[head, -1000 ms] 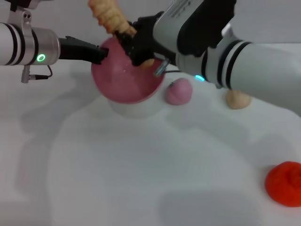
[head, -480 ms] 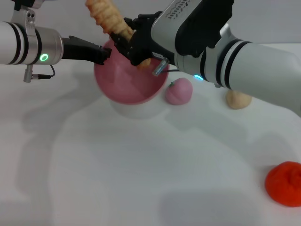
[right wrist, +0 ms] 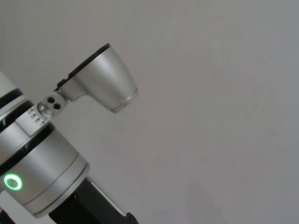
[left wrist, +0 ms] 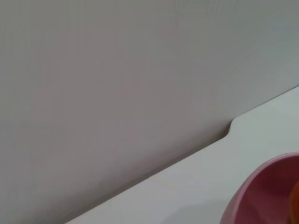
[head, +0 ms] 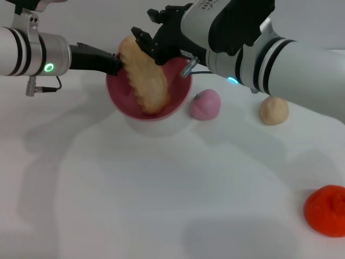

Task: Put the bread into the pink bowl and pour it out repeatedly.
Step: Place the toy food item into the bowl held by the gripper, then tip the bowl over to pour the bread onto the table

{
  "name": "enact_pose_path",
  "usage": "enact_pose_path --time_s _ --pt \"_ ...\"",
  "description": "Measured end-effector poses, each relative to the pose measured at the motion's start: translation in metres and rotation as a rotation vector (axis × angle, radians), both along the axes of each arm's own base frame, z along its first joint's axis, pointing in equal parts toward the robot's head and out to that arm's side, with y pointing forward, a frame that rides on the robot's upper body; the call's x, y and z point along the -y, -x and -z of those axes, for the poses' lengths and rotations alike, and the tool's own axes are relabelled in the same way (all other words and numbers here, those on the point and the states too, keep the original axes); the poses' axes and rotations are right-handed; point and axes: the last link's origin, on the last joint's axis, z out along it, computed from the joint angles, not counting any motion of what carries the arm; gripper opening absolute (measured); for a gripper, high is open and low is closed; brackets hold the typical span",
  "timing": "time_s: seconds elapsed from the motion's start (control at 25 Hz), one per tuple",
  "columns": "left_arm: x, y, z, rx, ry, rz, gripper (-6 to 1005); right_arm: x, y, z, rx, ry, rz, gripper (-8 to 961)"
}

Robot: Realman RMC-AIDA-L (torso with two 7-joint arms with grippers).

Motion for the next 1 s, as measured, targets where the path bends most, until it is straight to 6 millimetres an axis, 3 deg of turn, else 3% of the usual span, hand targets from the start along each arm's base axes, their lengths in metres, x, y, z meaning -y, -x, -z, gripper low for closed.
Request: enact_pose_path --time_s 0.24,0.64,1.0 --pt "-0.001 0.0 0.0 0.0 -0.003 0.001 45 -0.003 0.002 -0.013 -0.041 -0.046 0.003 407" --pt "0.0 0.0 0.0 0.001 -0.003 -0.001 45 0.003 0.023 -0.06 -0.185 -0.18 -0.043 409" --pt "-0.002 -0.003 -0.001 0.005 -0.004 0.002 45 0.016 0.033 -0.072 -0.223 -0.196 -0.073 410"
